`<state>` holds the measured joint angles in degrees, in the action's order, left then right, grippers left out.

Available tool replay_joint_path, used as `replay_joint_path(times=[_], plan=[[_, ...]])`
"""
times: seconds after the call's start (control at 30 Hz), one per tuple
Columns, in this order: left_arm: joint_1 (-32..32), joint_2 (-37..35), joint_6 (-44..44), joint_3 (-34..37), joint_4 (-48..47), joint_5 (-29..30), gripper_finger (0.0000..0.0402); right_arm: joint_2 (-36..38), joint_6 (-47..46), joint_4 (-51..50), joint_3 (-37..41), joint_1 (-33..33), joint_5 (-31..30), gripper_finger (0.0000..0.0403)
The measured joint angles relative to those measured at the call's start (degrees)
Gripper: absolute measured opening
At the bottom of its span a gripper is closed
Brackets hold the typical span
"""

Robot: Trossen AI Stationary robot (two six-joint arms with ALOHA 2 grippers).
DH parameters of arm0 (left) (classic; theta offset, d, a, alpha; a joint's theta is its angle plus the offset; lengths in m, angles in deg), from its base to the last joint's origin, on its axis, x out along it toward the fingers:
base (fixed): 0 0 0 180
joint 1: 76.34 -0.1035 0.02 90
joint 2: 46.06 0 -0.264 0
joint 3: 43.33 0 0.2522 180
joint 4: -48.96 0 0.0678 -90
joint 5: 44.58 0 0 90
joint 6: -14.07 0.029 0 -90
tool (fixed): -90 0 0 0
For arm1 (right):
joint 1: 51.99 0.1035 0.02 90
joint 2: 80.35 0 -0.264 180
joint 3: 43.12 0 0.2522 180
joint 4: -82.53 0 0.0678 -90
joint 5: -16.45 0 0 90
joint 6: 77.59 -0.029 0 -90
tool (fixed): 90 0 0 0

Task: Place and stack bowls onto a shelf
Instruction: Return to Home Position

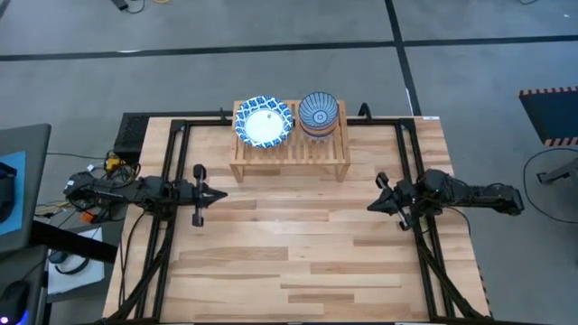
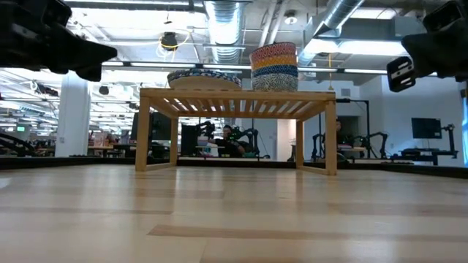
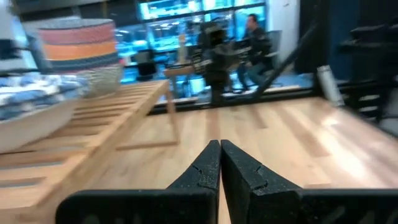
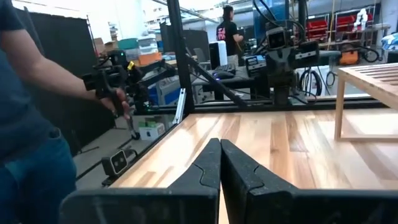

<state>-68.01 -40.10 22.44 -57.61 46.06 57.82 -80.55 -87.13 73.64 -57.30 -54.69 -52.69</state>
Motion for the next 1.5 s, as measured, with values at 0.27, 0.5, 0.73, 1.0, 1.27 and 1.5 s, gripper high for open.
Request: replay_joint_path(times=[0.27,0.5,0.73,1.0,1.27,1.5], plan=[[-0.87,0.02,-1.59,0.06,-0.17,-6.03,0.0,0.02,3.16,-0.52,0.02,0.0,0.0,0.0027],[-8.53,0.02,-2.53,0.11,-0.84,-12.14,0.0,-0.11,0.08,-0.82,0.07,-0.65,-0.27,0.0027],[-11.94,0.09,-2.09,0.13,-8.14,-21.36,0.0,-0.15,-4.11,-0.93,0.09,-1.2,-0.35,0.0028],[-11.95,3.49,-15.93,0.13,-8.91,-9.64,0.0,-0.15,-4.09,-1.01,0.11,-1.2,-0.35,0.0028],[-11.93,3.87,-18.31,0.13,-8.81,-9.52,0.0,-0.15,-4.0,-1.01,0.13,-1.2,-0.36,0.0028],[-11.93,3.87,-18.59,0.13,-8.79,-9.5,0.0,-0.15,-4.0,-1.03,0.13,-1.2,-0.35,0.0028]])
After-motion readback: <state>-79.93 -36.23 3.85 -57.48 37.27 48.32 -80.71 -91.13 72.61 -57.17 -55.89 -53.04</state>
